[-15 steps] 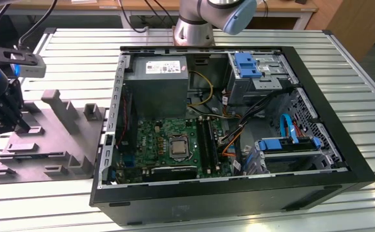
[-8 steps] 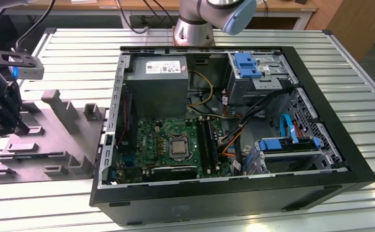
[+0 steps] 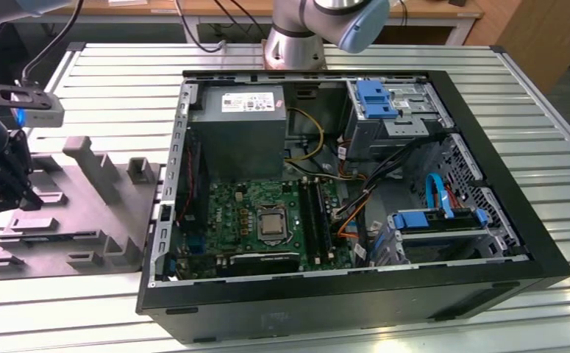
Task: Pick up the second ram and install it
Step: 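Pick up the second ram and move it above second insertion slot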
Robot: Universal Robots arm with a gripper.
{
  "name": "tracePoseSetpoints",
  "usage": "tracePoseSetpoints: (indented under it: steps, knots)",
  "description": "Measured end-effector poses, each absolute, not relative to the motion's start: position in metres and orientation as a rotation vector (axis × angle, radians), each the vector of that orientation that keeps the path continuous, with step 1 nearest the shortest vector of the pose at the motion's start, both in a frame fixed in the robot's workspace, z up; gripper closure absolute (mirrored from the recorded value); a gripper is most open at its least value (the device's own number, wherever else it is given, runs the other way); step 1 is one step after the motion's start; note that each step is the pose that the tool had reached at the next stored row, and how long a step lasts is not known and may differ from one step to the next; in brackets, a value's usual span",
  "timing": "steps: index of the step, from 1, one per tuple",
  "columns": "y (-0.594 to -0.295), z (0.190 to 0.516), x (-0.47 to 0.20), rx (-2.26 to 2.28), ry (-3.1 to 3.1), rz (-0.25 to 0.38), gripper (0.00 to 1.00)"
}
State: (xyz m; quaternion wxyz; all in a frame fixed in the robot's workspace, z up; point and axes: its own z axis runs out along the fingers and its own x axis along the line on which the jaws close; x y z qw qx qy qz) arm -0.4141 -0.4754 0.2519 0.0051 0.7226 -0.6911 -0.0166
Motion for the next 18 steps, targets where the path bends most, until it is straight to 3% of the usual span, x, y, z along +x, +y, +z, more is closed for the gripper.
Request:
tracePoseSetpoints:
  steps: [18]
  knots:
    - [-0.491, 0.24, -0.416, 2.263, -2.165, -0.05, 0.89]
